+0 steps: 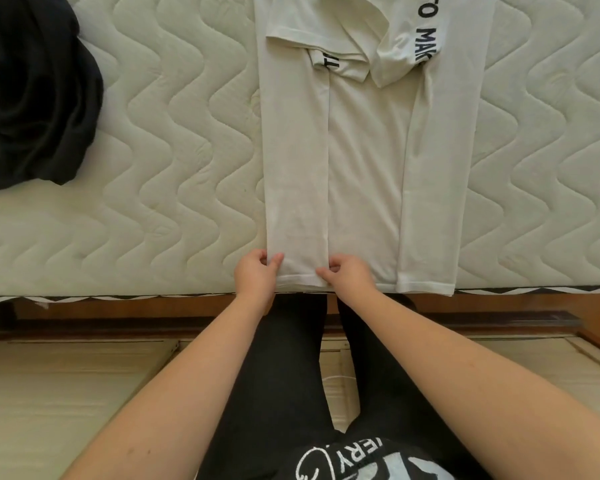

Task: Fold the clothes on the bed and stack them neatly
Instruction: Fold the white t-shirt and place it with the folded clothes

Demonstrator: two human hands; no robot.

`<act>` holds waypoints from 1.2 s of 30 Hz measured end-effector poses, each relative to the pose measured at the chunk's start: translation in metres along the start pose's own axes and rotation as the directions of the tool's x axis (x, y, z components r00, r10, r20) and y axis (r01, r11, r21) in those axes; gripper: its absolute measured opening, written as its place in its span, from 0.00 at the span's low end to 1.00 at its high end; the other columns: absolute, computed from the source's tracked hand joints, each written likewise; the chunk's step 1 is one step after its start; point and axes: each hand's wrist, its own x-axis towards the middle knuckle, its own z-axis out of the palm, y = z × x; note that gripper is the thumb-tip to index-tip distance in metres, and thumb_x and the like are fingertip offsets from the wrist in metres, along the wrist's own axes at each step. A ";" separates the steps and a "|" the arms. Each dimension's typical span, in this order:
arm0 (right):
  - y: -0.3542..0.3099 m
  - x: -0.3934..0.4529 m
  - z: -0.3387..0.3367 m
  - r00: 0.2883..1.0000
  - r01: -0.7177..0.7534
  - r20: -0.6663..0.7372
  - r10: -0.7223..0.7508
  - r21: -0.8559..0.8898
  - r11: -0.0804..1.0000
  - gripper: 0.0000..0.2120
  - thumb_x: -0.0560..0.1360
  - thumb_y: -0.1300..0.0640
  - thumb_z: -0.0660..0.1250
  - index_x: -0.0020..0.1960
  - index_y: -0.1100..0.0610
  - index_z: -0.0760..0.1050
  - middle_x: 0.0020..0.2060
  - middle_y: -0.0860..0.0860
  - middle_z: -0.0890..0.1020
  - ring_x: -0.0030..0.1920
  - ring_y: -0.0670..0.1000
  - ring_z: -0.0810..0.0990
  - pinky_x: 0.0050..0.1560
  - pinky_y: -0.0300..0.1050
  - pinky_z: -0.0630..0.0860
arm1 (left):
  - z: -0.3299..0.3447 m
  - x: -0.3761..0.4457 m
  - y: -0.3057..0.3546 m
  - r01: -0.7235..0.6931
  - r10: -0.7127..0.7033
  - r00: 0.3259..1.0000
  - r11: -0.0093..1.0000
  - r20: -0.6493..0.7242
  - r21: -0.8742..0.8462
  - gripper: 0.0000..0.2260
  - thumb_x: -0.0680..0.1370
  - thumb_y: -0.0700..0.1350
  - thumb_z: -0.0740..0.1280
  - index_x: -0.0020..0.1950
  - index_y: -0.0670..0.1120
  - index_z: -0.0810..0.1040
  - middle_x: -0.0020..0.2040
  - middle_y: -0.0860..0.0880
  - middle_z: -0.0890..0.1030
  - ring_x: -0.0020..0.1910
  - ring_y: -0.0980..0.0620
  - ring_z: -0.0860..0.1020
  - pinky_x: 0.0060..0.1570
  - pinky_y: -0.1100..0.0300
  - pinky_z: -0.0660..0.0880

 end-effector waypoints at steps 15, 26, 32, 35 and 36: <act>-0.032 0.007 -0.023 0.995 -0.098 -0.041 0.089 -0.440 0.893 0.20 0.76 0.36 0.64 0.45 0.53 0.77 0.39 0.50 0.81 0.40 0.50 0.79 0.39 0.45 0.76 | -0.014 0.006 -0.004 -0.127 0.130 0.991 0.984 -0.017 0.125 0.11 0.75 0.52 0.72 0.44 0.54 0.70 0.38 0.54 0.75 0.37 0.57 0.75 0.33 0.62 0.67; -0.150 0.074 -0.167 0.849 0.305 -0.400 -0.346 -0.163 0.938 0.08 0.78 0.48 0.65 0.52 0.51 0.77 0.44 0.45 0.80 0.47 0.49 0.79 0.44 0.44 0.72 | -0.056 0.102 0.171 -0.491 0.506 0.843 0.863 -0.182 0.123 0.10 0.77 0.43 0.67 0.57 0.45 0.76 0.50 0.47 0.75 0.51 0.46 0.75 0.55 0.50 0.72; -0.201 0.097 -0.217 0.663 0.490 -0.526 -0.532 -0.232 0.840 0.10 0.79 0.54 0.64 0.59 0.55 0.76 0.51 0.46 0.78 0.53 0.47 0.76 0.58 0.45 0.72 | -0.085 0.149 0.265 -0.593 0.642 0.733 0.765 -0.226 0.251 0.16 0.80 0.45 0.64 0.68 0.45 0.73 0.63 0.44 0.75 0.62 0.45 0.73 0.63 0.52 0.67; -0.223 0.106 -0.236 0.486 0.605 -0.637 -0.599 -0.249 0.756 0.06 0.80 0.56 0.63 0.53 0.56 0.78 0.44 0.46 0.79 0.46 0.49 0.75 0.53 0.45 0.72 | -0.096 0.170 0.302 -0.602 0.658 0.720 0.750 -0.220 0.272 0.18 0.81 0.45 0.63 0.71 0.45 0.71 0.66 0.44 0.73 0.65 0.44 0.71 0.65 0.51 0.66; -0.229 0.110 -0.243 0.471 0.617 -0.642 -0.605 -0.250 0.746 0.06 0.80 0.56 0.63 0.52 0.55 0.78 0.44 0.46 0.79 0.45 0.49 0.75 0.52 0.45 0.72 | -0.099 0.177 0.314 -0.602 0.658 0.722 0.750 -0.215 0.274 0.18 0.81 0.46 0.62 0.71 0.45 0.71 0.67 0.44 0.73 0.66 0.44 0.71 0.66 0.49 0.66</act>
